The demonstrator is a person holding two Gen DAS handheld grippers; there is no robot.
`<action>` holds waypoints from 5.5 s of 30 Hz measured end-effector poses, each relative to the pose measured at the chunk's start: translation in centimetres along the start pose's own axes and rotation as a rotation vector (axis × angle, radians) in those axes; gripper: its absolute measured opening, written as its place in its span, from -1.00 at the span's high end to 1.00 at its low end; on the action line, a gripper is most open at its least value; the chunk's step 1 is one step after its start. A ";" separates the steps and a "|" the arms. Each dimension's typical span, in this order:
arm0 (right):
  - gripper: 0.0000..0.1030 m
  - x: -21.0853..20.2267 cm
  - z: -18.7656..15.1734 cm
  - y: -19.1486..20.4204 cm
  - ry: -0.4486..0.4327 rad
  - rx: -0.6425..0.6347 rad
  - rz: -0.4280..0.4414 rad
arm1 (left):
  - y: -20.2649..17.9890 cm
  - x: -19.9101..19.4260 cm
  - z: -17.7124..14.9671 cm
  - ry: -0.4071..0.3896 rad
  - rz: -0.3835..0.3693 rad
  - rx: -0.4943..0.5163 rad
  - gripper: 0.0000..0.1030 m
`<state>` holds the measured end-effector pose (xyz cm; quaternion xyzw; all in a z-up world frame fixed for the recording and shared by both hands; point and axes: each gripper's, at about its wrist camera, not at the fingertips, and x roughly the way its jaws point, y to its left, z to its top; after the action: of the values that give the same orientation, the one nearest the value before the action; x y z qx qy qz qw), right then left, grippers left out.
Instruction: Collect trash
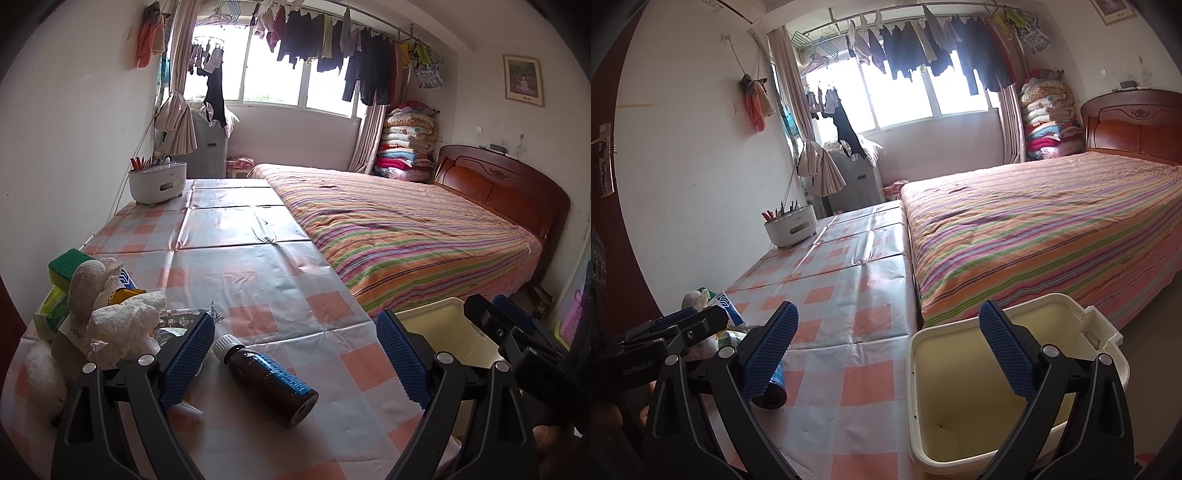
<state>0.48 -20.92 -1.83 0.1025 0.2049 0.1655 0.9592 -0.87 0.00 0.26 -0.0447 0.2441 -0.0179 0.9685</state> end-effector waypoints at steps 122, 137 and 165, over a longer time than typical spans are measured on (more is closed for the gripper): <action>0.19 14.8 -6.2 15.7 0.681 -0.483 0.281 | 23.6 -5.5 -6.2 0.168 0.469 -0.302 -0.69; 0.19 12.1 -3.9 14.3 0.544 -0.349 0.335 | 24.3 -1.5 -7.5 0.261 0.418 -0.355 0.01; 0.18 7.7 1.4 3.1 0.269 -0.098 0.181 | 11.0 -4.3 0.8 -0.054 0.203 -0.150 0.17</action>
<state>6.87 -15.41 -2.51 0.0507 0.3130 0.2733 0.9081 -4.14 11.29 1.99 -0.0928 0.2221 0.0996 0.9655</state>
